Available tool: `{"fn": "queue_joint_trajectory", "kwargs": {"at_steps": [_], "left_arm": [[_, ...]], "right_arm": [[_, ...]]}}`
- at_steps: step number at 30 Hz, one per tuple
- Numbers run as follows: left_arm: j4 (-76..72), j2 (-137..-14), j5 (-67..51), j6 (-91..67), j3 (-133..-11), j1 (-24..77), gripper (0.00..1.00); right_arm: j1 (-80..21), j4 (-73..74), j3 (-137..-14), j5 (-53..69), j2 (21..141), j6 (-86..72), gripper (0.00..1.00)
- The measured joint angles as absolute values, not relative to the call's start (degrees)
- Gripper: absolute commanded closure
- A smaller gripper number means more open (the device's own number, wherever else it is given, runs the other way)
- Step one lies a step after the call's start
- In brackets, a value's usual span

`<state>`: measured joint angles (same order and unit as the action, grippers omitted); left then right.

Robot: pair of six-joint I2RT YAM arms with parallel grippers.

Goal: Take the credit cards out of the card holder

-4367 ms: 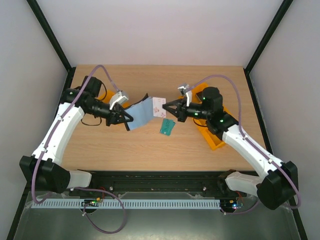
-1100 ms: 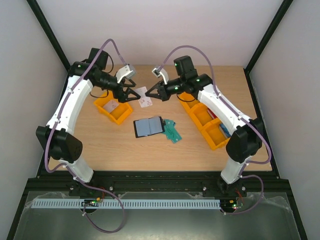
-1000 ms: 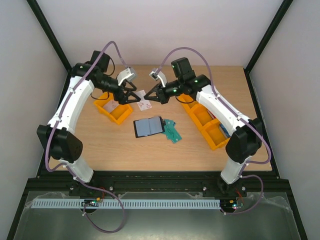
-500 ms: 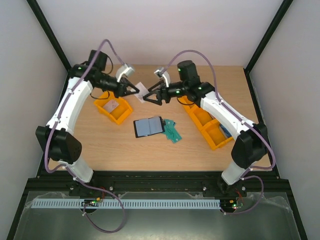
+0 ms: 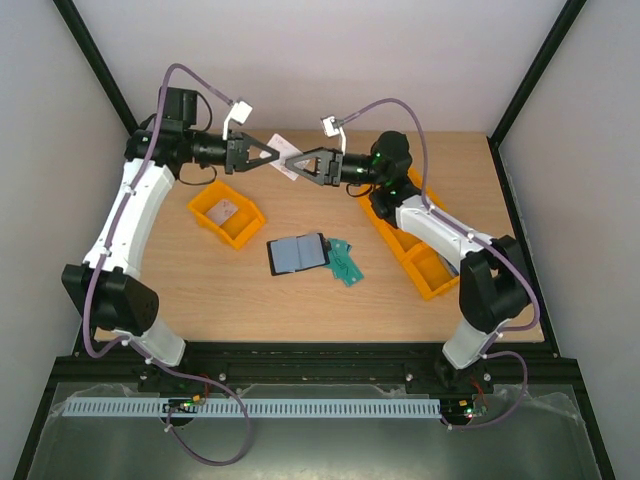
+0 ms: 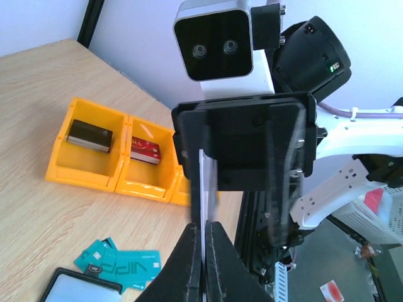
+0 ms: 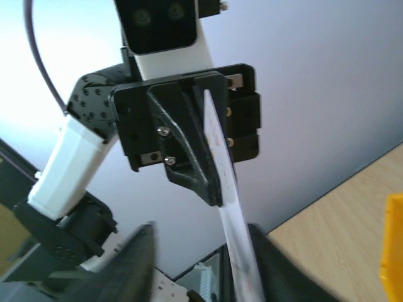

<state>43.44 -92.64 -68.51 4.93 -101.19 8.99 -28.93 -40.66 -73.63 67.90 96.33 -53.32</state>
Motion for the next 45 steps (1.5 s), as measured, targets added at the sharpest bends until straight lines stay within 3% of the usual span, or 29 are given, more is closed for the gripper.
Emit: {"fn": "queue_joint_trajectory", "kwargs": {"at_steps": [1,3,4,7,8,9,14,18,26,30,36,39,45], "left_arm": [[43.31,-92.64,-68.73,4.71,-101.19,8.99,0.98],[42.98,-92.64,-70.13,4.27,-101.19,8.99,0.98],[42.74,-92.55,-70.67,4.05,-101.21,8.99,0.93],[42.65,-92.42,-68.40,3.99,-101.25,9.08,0.27],[43.22,-92.49,-66.24,4.32,-101.62,8.95,0.16],[44.47,-92.82,-63.20,5.48,-103.00,8.60,0.13],[47.05,-93.65,-39.42,23.20,-114.21,6.74,0.15],[43.62,-88.16,-23.07,41.08,-112.60,12.95,0.19],[35.68,-83.44,-13.50,68.34,-112.09,20.49,0.17],[22.15,-89.30,-9.67,76.44,-114.76,16.40,0.07],[11.90,-103.18,-4.75,80.18,-125.32,5.80,0.04],[13.21,-102.10,-2.35,80.60,-120.88,2.74,0.03],[15.46,-90.63,2.02,79.13,-100.55,2.31,0.01]], "right_arm": [[-29.34,-42.28,-73.91,68.31,96.60,-54.74,0.96],[-29.65,-44.86,-74.19,68.75,97.27,-57.45,0.98],[-29.63,-46.33,-74.19,68.93,97.93,-59.42,0.98],[-29.08,-49.80,-74.19,69.63,99.85,-63.61,0.98],[-28.80,-50.04,-74.24,69.52,100.18,-64.77,0.98],[-28.69,-49.69,-74.48,69.34,100.44,-65.73,0.98],[-27.81,-37.30,-79.99,67.07,101.25,-63.16,0.98],[-27.57,-21.28,-89.45,65.08,102.59,-56.93,0.98],[-27.77,-9.76,-92.14,63.57,103.72,-56.31,0.98],[-27.77,-3.57,-96.29,62.02,106.08,-54.89,0.98],[-26.83,-2.63,-99.42,59.83,107.83,-56.45,0.98],[-25.56,-1.85,-102.28,57.67,109.43,-56.12,0.98],[-23.38,2.61,-105.71,52.62,111.50,-52.21,0.98]]}}
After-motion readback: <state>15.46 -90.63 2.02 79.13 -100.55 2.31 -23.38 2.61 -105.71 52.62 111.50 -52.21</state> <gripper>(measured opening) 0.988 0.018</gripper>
